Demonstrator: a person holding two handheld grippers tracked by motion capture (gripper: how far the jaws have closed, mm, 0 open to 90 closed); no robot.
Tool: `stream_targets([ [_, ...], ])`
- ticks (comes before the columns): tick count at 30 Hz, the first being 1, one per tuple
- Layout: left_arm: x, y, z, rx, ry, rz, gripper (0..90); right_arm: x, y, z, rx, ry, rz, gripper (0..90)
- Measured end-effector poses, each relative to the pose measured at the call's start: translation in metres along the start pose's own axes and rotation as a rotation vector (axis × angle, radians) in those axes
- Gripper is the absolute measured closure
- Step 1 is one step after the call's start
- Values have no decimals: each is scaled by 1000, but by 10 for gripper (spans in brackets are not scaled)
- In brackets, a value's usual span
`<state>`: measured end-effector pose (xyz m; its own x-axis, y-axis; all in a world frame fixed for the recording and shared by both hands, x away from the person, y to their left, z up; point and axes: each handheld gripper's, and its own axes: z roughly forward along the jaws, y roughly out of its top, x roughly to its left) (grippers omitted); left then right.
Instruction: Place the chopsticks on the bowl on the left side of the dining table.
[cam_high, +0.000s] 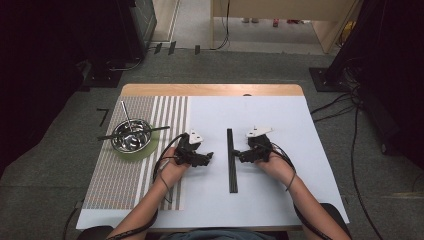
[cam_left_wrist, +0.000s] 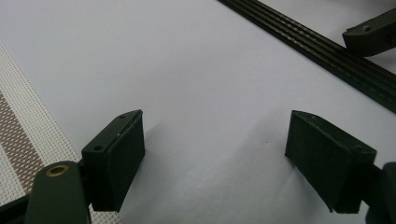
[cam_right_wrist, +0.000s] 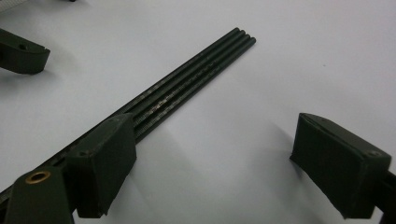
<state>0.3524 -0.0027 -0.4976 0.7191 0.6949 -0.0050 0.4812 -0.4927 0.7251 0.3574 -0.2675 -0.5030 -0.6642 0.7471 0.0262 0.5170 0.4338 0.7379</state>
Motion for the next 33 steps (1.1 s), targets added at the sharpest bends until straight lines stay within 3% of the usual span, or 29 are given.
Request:
stream_targets([
  [33, 0, 0, 0, -1, -1, -1, 195, 0, 0, 0, 0, 0, 0, 135],
])
